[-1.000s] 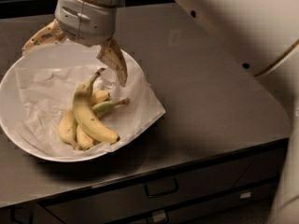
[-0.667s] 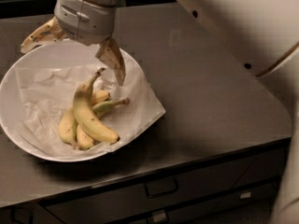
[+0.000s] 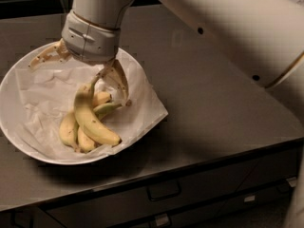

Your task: Pick banana from white bowl

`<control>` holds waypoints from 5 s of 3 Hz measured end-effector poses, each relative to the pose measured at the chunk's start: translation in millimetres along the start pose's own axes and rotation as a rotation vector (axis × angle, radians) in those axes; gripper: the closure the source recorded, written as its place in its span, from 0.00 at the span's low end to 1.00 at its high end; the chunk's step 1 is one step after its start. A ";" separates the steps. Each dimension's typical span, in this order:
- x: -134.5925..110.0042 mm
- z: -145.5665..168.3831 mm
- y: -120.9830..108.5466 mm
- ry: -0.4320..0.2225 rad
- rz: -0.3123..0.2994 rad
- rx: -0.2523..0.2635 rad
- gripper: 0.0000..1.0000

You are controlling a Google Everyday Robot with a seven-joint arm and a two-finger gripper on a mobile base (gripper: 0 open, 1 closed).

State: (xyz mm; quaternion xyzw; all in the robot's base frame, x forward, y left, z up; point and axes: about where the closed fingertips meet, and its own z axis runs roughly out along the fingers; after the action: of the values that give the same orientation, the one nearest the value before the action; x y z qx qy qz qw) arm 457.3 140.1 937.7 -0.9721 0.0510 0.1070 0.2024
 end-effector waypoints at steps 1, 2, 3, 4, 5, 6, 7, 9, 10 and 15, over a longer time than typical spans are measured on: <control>-4.0 19.1 8.3 -0.064 0.028 -0.051 0.00; -3.4 39.1 9.4 -0.126 0.044 -0.106 0.04; 0.8 51.5 5.9 -0.152 0.063 -0.151 0.15; 3.6 55.7 1.9 -0.137 0.093 -0.176 0.22; 4.5 51.3 4.5 -0.102 0.138 -0.198 0.29; 3.4 44.4 9.3 -0.059 0.189 -0.220 0.29; 2.4 34.3 15.2 0.016 0.232 -0.214 0.27; 6.9 27.1 24.2 0.136 0.235 -0.234 0.27; 8.8 24.2 24.4 0.185 0.218 -0.251 0.27; 21.3 29.1 22.2 0.214 0.147 -0.278 0.31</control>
Offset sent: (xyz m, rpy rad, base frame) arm -0.0240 -0.0002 -0.0603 -0.2071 0.2562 0.0889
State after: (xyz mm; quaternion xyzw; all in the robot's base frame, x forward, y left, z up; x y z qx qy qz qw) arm 469.5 130.4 898.2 -0.9902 0.1279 0.0236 0.0514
